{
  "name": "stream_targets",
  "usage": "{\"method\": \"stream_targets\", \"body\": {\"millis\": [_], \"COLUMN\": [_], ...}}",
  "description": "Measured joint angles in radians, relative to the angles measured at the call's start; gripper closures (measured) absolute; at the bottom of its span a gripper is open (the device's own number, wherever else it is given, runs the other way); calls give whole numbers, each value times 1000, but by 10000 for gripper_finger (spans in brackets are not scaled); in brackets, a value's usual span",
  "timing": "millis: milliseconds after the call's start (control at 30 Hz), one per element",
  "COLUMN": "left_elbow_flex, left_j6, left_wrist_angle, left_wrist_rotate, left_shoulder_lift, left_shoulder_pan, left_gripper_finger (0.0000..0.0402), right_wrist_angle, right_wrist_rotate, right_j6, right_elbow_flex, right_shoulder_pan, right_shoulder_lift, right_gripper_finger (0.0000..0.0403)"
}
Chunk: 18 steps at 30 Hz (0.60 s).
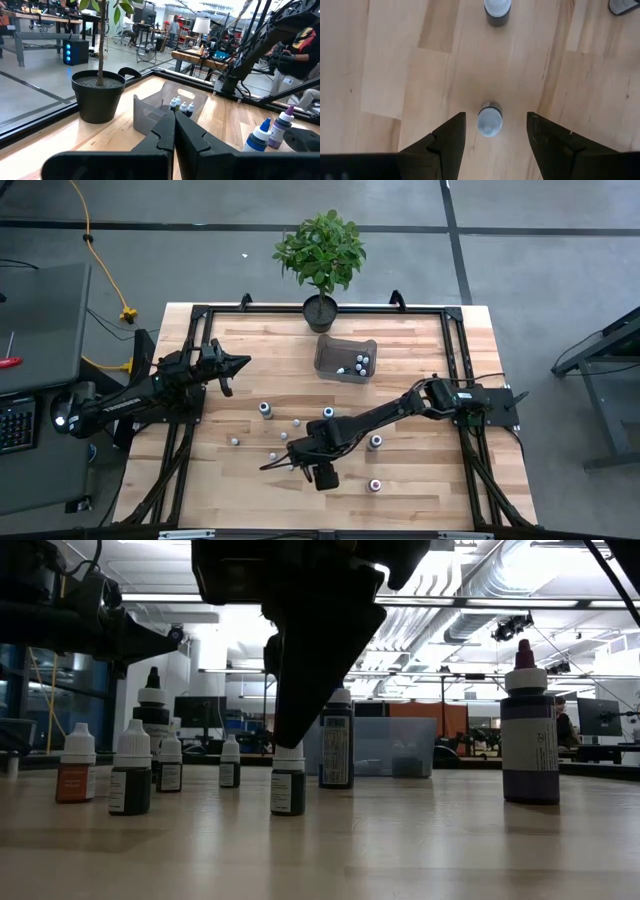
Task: Pick & Place food coloring
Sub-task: Put the small black food coloring bottle into the black bin
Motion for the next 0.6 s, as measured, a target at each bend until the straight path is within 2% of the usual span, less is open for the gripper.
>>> {"method": "stream_targets", "body": {"millis": [600], "left_elbow_flex": [0], "left_j6": [0], "left_wrist_angle": [0], "left_wrist_rotate": [0], "left_shoulder_lift": [0], "left_shoulder_pan": [0], "left_gripper_finger": [401], "right_wrist_angle": [-1], "right_wrist_rotate": [19], "right_j6": [-1], "right_elbow_flex": [0], "right_shoulder_pan": [12], "right_shoulder_lift": [0], "right_gripper_finger": [209]}}
